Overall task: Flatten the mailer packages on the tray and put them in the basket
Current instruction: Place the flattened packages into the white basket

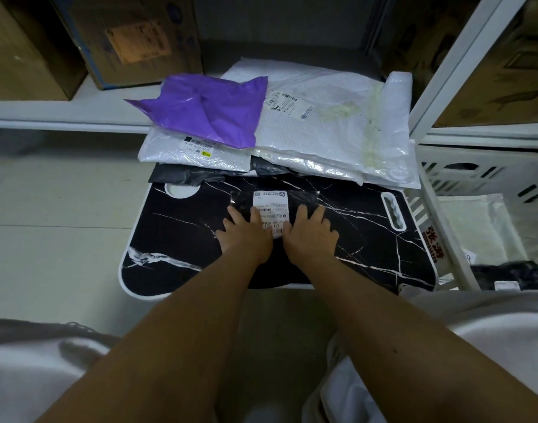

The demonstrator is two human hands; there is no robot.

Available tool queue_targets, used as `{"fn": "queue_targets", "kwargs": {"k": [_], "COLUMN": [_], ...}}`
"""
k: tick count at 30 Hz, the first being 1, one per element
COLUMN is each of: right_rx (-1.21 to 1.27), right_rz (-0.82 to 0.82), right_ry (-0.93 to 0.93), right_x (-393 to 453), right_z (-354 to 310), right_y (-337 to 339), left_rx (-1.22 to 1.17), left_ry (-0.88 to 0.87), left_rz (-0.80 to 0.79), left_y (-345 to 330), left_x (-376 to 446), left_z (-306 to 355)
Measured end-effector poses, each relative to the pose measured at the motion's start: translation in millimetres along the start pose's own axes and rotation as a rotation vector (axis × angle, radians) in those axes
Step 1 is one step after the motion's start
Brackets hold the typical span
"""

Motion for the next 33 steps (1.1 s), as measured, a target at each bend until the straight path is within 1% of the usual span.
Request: {"fn": "queue_targets", "kwargs": {"k": [2,6,9,13,17,19,24,26,29,33], "right_rx": [0.032,0.062,0.094,0.155,0.289,0.351,0.432,0.526,0.681,0.784], "right_rz": [0.030,0.036,0.042,0.004,-0.053,-0.073,-0.121,-0.151,-0.179,-0.178], "right_ry": [-0.037,-0.097,-0.130,-0.188,-0.265,-0.291,-0.286,-0.287,-0.336,-0.398], "right_x": [-6,-17,-26,-33,-38,-41,-50,-55,-64,-75], "right_z": [8,23,29,34,36,36,28,25,25,31], "right_y": [4,10,13,10,6,7,11,11,11,18], "left_rx": [-0.026,-0.051,-0.112,-0.255,-0.358,-0.367,-0.355,-0.357,-0.354,-0.334], "left_ry": [0.010,0.033,0.053,0.083,0.123,0.090,-0.002,-0.015,-0.038,-0.080], "left_rz": [0.006,0.020,0.050,0.011,-0.014,-0.005,0.055,0.061,0.064,0.078], "left_y": [3,7,9,8,8,10,20,21,22,30], "left_x": [-8,-19,-24,-33,-38,-40,-45,-50,-57,-68], "left_z": [-1,-3,-6,-7,-11,-11,-4,-2,1,8]}}
Point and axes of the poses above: each hand's wrist, its own x-axis towards the middle knuckle, its own y-axis out of the back of the hand, z = x × y, the point moved 7 cm from there along x, towards the middle knuckle, and after that the axes turned 6 degrees about -x, right-handed, at the moved point
